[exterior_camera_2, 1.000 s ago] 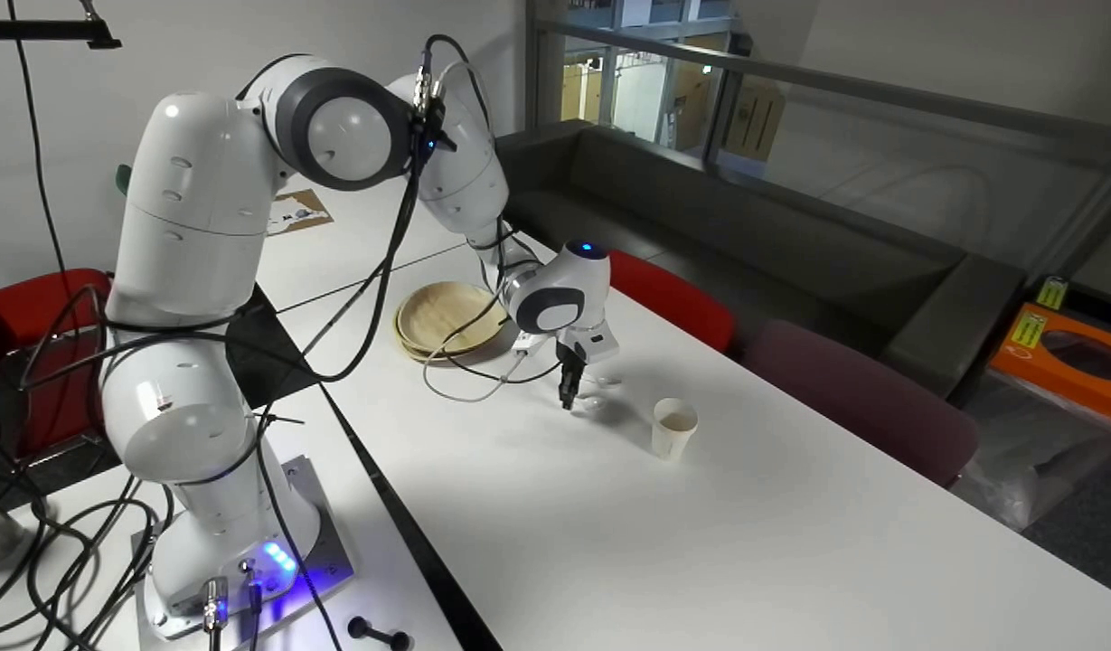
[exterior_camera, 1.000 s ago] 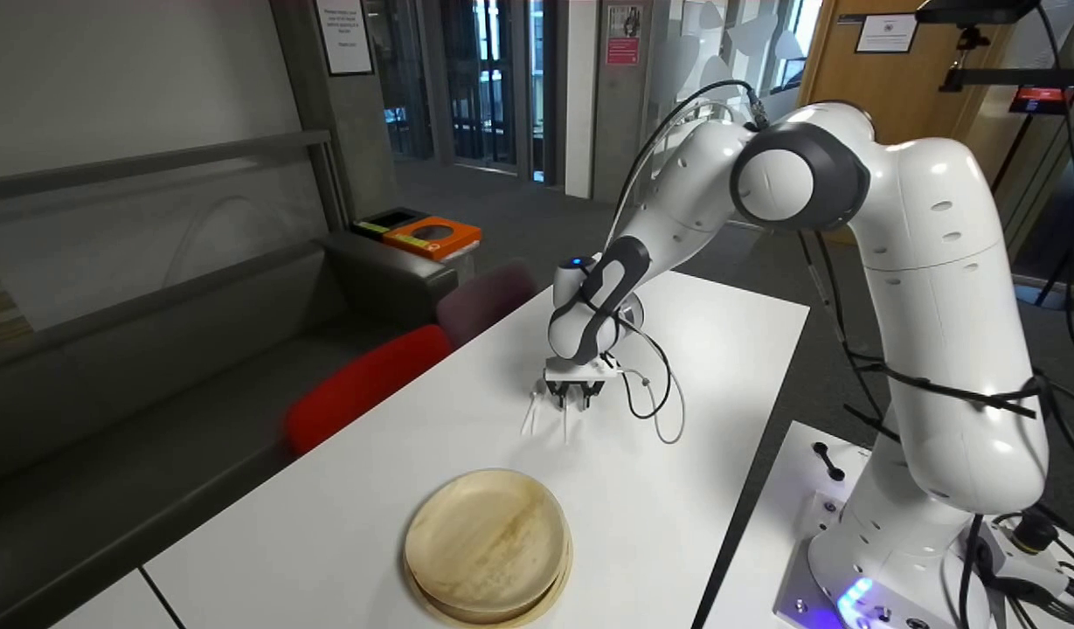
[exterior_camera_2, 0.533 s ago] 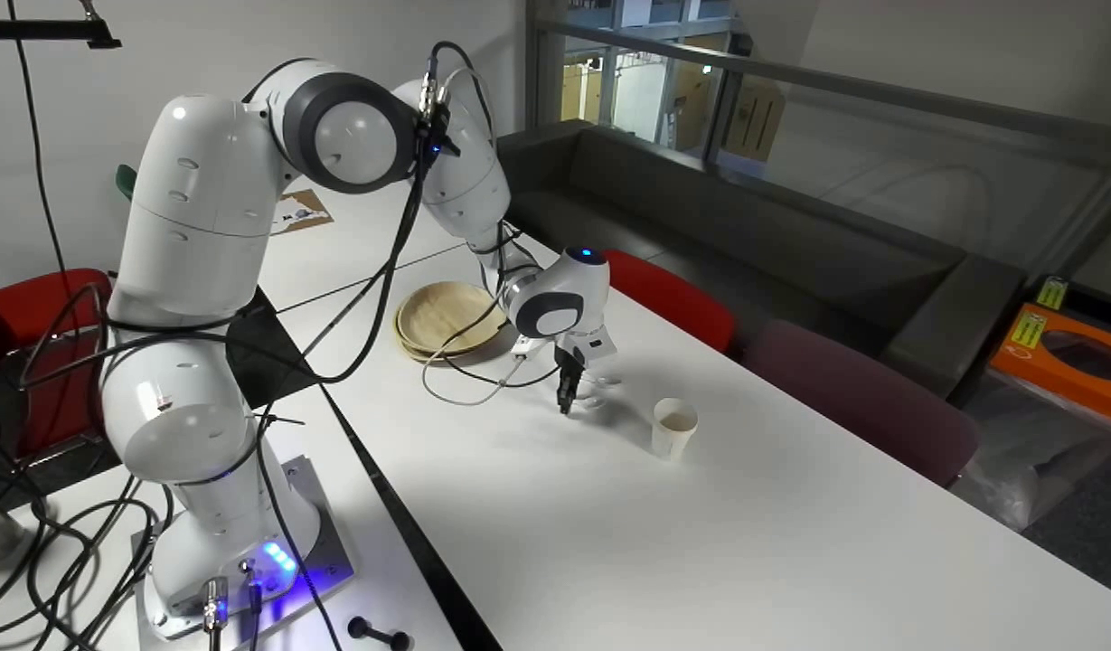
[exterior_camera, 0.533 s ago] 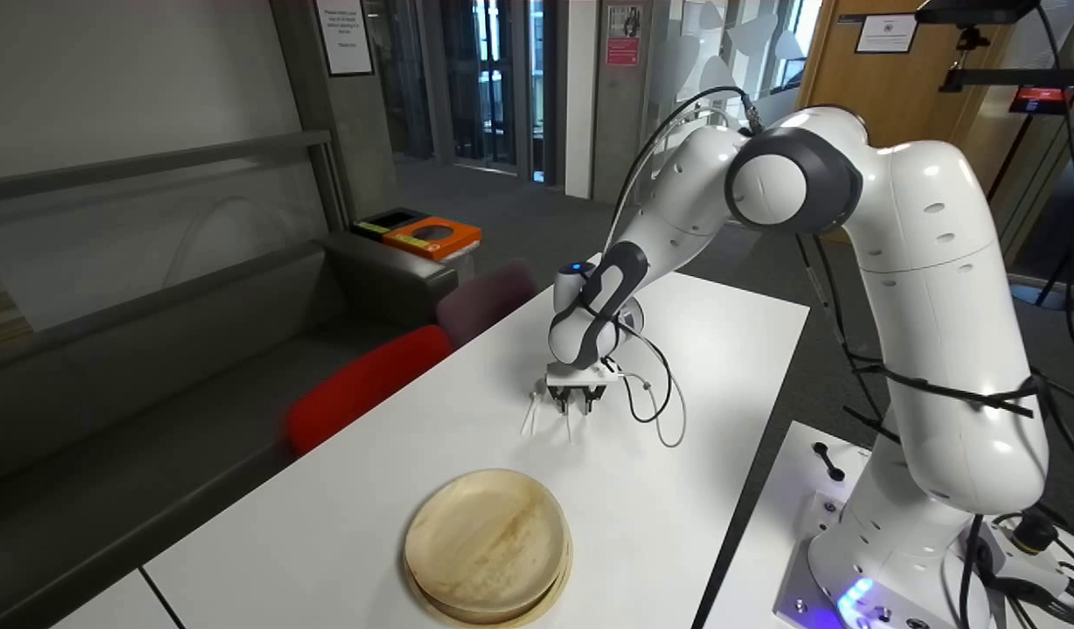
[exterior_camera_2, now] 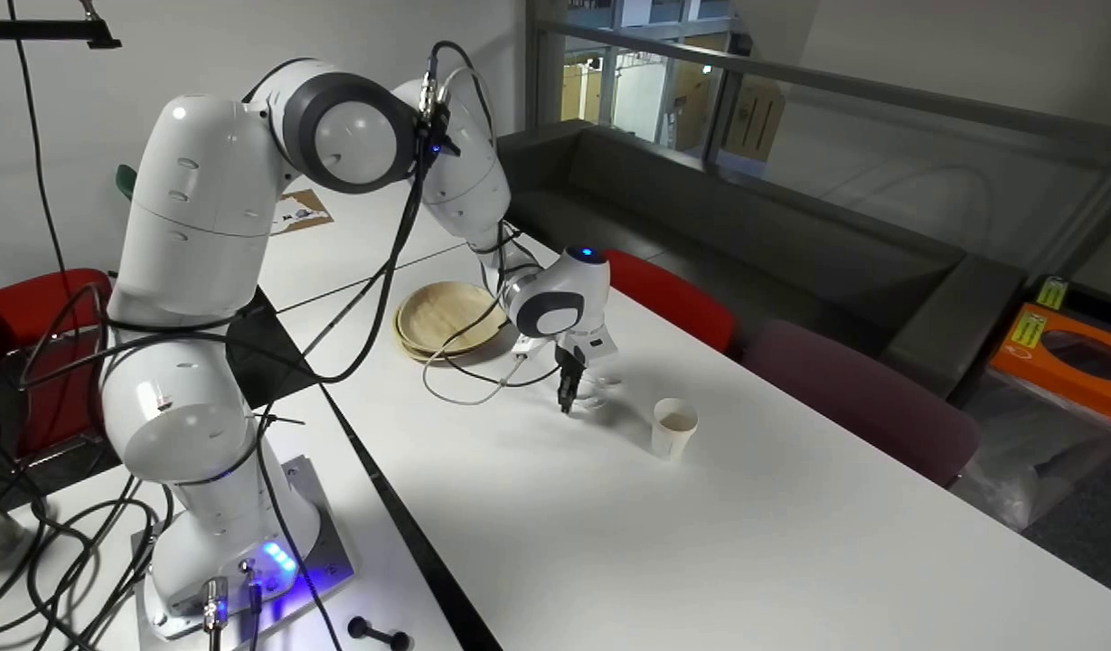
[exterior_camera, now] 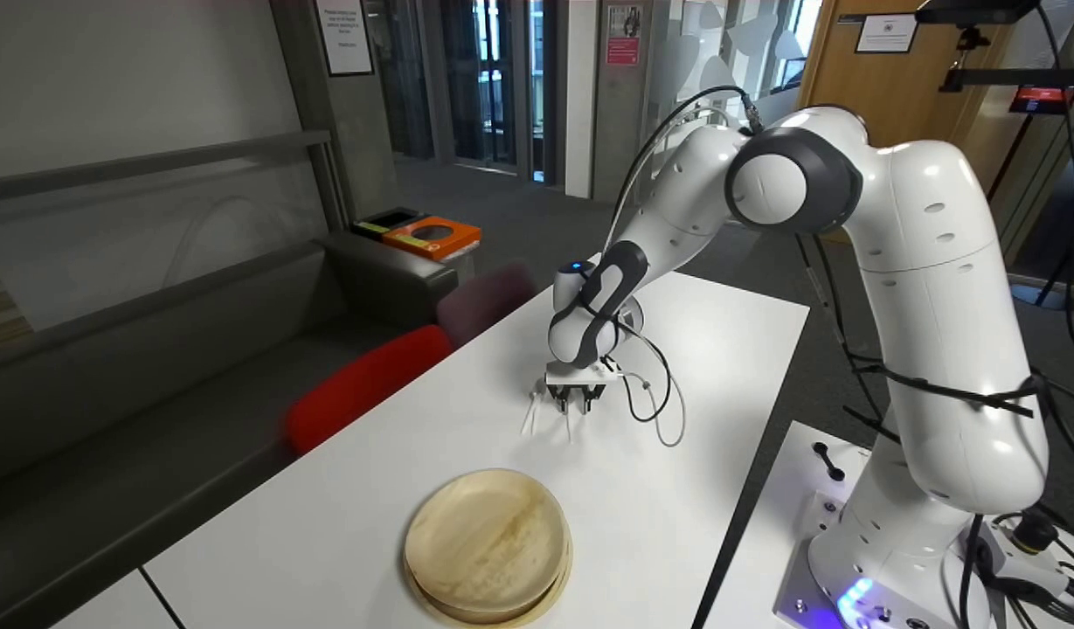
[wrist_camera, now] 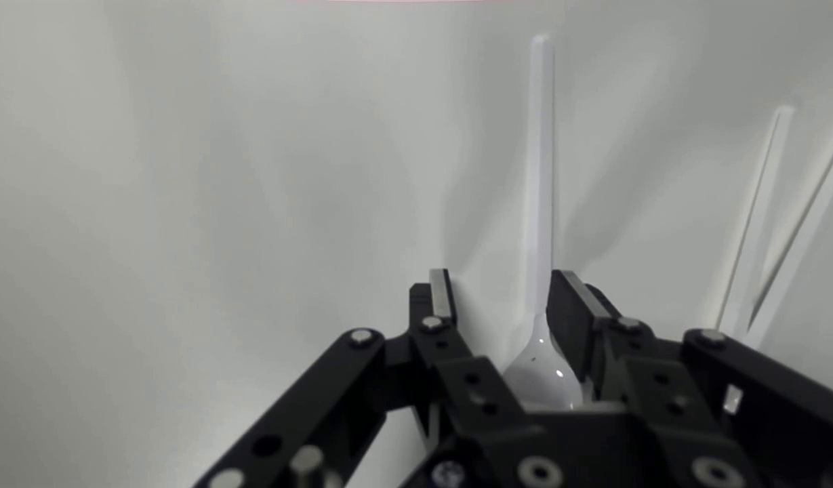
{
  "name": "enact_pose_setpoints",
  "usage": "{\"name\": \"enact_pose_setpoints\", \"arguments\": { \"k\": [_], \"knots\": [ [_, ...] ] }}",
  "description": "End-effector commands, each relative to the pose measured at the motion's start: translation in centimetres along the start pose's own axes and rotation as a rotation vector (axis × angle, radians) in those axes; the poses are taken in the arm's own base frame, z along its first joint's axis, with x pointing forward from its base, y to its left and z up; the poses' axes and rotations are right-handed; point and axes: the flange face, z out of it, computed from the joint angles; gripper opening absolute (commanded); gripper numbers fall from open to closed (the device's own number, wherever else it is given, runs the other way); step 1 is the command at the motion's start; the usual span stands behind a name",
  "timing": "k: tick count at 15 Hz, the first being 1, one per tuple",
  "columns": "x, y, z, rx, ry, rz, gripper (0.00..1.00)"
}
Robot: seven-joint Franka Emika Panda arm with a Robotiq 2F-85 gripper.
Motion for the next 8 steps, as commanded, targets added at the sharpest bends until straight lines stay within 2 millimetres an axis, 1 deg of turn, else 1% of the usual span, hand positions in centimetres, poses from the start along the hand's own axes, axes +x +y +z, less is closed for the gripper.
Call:
{"name": "enact_pose_setpoints", "arguments": {
  "k": [1, 8],
  "knots": [
    [0.53, -0.05, -0.47, 0.0, -0.024, -0.016, 0.45],
    [0.51, -0.43, -0.25, -0.001, -0.023, -0.019, 0.47]
  ]
}}
